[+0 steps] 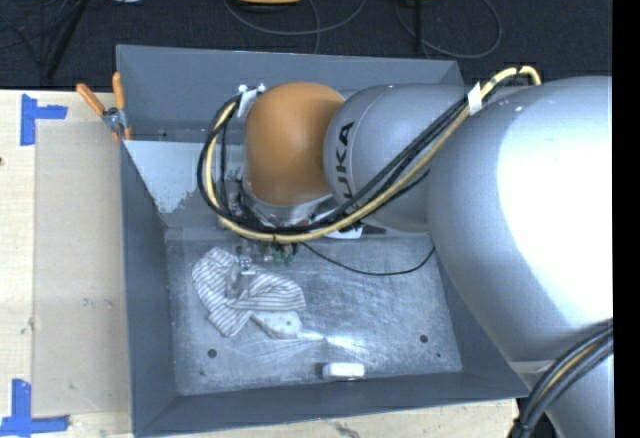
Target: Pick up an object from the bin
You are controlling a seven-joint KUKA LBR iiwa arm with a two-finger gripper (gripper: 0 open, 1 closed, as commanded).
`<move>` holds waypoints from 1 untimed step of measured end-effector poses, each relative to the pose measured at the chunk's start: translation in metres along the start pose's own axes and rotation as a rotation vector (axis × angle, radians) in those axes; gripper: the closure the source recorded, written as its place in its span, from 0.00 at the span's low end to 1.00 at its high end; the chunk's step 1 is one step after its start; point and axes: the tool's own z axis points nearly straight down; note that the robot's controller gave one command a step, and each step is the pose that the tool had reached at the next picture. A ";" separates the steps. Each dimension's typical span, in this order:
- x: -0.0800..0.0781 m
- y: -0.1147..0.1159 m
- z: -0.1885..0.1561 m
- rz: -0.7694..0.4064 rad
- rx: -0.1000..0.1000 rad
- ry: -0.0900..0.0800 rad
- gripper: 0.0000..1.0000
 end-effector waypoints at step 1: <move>0.021 -0.023 -0.011 -0.169 0.002 0.008 0.00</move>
Offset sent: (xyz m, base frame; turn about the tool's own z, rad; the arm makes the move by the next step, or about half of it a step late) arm -0.0343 -0.0331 -0.0113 -0.1369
